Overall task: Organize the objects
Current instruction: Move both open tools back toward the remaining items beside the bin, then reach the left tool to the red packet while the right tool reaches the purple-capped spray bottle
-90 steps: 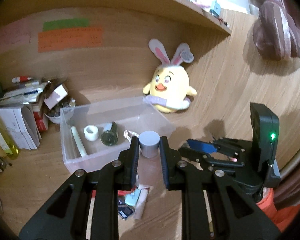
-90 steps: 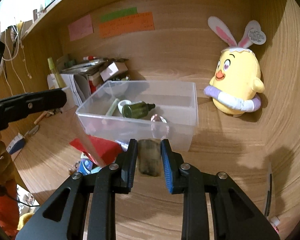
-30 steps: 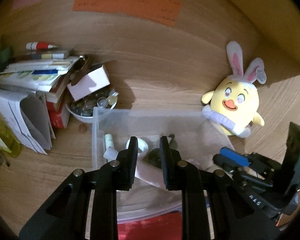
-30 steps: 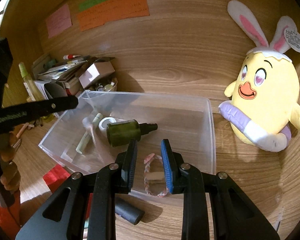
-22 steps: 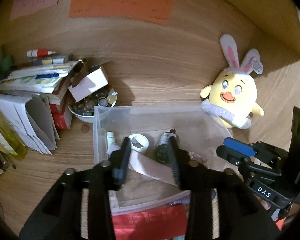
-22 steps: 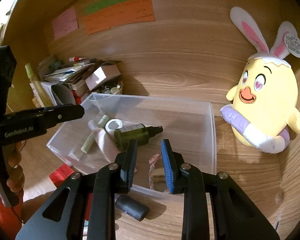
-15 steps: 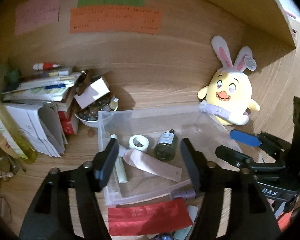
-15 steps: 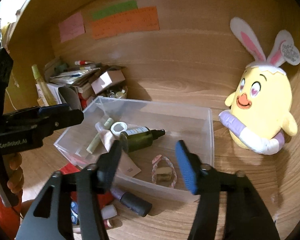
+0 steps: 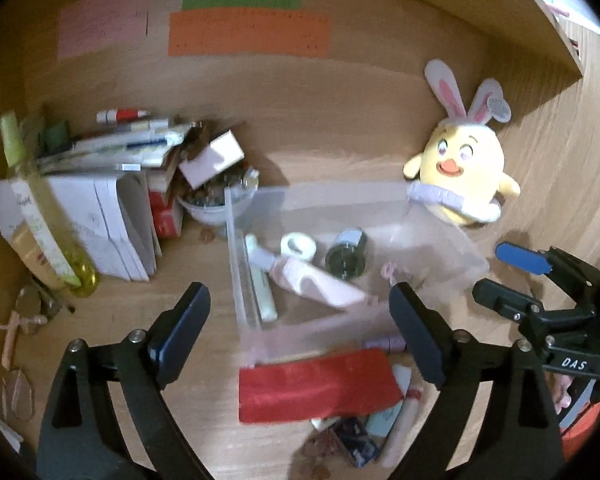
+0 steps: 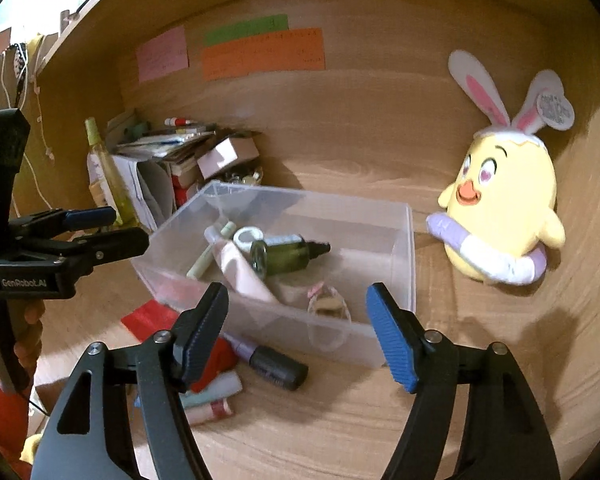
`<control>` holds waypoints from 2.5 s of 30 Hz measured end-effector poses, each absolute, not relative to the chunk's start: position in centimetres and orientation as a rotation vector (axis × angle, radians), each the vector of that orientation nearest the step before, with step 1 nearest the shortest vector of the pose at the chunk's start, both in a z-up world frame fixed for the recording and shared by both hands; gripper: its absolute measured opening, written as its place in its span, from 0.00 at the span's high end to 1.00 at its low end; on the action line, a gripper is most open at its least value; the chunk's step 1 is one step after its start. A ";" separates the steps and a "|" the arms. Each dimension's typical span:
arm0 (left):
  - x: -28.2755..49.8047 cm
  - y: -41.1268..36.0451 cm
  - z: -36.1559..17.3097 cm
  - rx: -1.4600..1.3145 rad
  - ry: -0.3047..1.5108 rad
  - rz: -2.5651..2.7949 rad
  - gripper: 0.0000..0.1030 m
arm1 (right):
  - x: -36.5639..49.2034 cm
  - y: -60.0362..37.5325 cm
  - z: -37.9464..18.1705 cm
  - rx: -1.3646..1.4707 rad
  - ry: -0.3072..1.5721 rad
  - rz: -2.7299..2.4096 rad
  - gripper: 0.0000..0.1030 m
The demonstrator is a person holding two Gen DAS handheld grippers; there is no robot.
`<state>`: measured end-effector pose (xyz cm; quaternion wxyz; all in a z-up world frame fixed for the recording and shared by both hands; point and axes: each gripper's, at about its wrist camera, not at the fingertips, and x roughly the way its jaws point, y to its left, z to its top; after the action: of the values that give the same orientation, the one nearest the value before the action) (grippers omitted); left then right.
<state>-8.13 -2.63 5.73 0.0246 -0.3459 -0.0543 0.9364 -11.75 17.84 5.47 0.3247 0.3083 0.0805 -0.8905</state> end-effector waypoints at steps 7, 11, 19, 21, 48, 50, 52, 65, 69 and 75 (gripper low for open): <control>-6.7 -2.7 2.8 -1.177 -0.134 2.848 0.11 | -11.1 17.7 2.9 0.894 0.227 -2.299 0.34; -6.5 -3.1 0.8 -1.261 -0.140 2.837 0.11 | -11.4 17.1 1.1 0.958 0.220 -2.287 0.34; -7.5 -4.0 -1.5 -1.347 -0.253 2.763 0.11 | -12.5 14.9 -0.8 1.037 0.222 -2.261 0.37; -7.9 -3.8 -1.7 -1.349 -0.260 2.757 0.11 | -12.8 14.7 -1.2 1.060 0.214 -2.257 0.41; -5.9 -5.8 -1.6 -1.374 -0.218 2.770 0.11 | -13.5 18.0 -2.6 1.172 0.190 -2.225 0.61; -6.1 -4.3 -1.2 -1.335 -0.167 2.763 0.11 | -13.6 18.0 -2.2 1.162 0.174 -2.226 0.60; -6.4 -3.0 -1.3 -1.320 -0.114 2.728 0.11 | -13.7 17.8 -2.0 1.155 0.168 -2.229 0.58; -9.8 2.3 -2.8 -1.360 -0.028 2.556 0.11 | -15.2 16.2 -2.3 1.200 0.079 -2.178 0.45; -10.5 2.8 -3.5 -1.389 -0.002 2.547 0.11 | -15.5 15.9 -2.5 1.209 0.091 -2.181 0.45; -10.3 2.2 -3.8 -1.391 -0.027 2.578 0.11 | -15.2 15.7 -2.8 1.195 0.152 -2.196 0.45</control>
<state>-10.29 2.16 -3.77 0.1062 -0.4721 -0.0090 0.8751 -15.21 15.67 -2.81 0.3128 0.4532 0.0576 -0.8327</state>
